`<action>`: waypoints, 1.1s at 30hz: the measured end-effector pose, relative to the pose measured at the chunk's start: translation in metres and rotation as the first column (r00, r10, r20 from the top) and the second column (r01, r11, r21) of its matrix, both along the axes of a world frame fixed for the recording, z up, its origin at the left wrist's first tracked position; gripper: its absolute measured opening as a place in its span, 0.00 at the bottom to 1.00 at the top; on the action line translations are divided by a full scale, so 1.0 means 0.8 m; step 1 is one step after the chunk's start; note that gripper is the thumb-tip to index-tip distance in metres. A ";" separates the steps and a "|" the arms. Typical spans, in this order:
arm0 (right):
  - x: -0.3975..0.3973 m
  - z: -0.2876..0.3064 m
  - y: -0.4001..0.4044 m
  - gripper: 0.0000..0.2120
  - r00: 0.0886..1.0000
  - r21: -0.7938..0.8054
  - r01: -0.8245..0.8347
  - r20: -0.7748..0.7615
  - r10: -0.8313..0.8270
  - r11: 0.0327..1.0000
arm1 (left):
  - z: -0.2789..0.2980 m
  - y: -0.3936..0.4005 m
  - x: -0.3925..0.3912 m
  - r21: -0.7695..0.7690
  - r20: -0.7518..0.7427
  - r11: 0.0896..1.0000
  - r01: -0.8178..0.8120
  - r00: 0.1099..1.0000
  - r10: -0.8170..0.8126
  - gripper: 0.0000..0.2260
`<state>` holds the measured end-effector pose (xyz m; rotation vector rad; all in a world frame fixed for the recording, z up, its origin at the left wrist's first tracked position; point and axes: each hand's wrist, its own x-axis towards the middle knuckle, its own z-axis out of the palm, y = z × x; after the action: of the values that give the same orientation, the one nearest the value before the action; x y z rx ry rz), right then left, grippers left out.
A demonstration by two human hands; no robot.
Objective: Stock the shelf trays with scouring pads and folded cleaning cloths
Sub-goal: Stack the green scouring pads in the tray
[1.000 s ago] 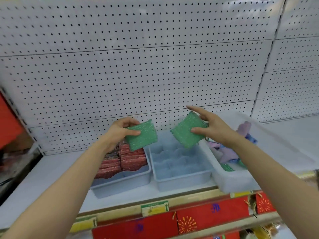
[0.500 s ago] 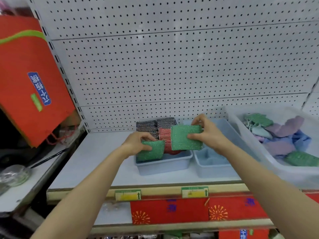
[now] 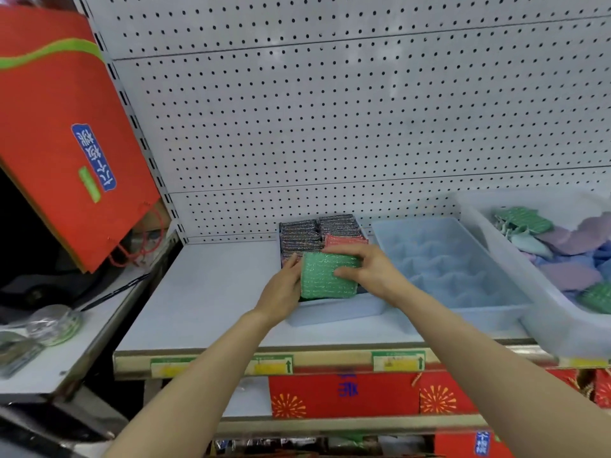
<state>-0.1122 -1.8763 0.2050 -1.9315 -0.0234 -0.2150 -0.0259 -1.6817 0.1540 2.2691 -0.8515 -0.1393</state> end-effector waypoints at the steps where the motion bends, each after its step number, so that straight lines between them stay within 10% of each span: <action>1: 0.003 -0.001 0.007 0.19 1.000 -0.005 0.006 -0.010 -0.006 1.000 | 0.005 0.004 -0.003 -0.157 -0.138 0.984 -0.086 0.988 0.065 0.18; 5: 0.025 -0.005 0.032 0.18 0.995 -0.082 0.101 0.001 -0.101 0.991 | 0.034 0.016 -0.002 -0.524 -0.421 0.799 -0.294 0.905 0.057 0.18; 13: 0.031 -0.033 0.029 0.19 0.996 -0.336 0.089 0.032 -0.083 0.938 | 0.033 0.015 -0.014 -0.038 0.107 0.999 -0.018 0.994 0.022 0.31; 23: 0.025 -0.067 0.030 0.20 0.996 -0.495 0.028 0.089 0.018 0.868 | 0.022 0.003 -0.006 0.247 0.326 0.969 0.022 0.940 -0.105 0.28; 28: 0.007 -0.080 0.032 0.24 0.987 -0.766 0.074 0.146 0.061 0.639 | 0.015 -0.001 -0.007 0.307 0.361 0.950 0.059 0.916 -0.174 0.32; 33: 0.008 -0.064 0.015 0.17 0.968 -0.454 0.248 0.139 -0.207 0.856 | 0.016 -0.002 -0.007 0.153 0.474 0.987 0.054 0.872 -0.121 0.23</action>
<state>-0.1061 -1.8647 0.1538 -2.4098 0.1080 -0.4886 -0.0319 -1.6830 0.1668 2.4320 -1.2347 0.3583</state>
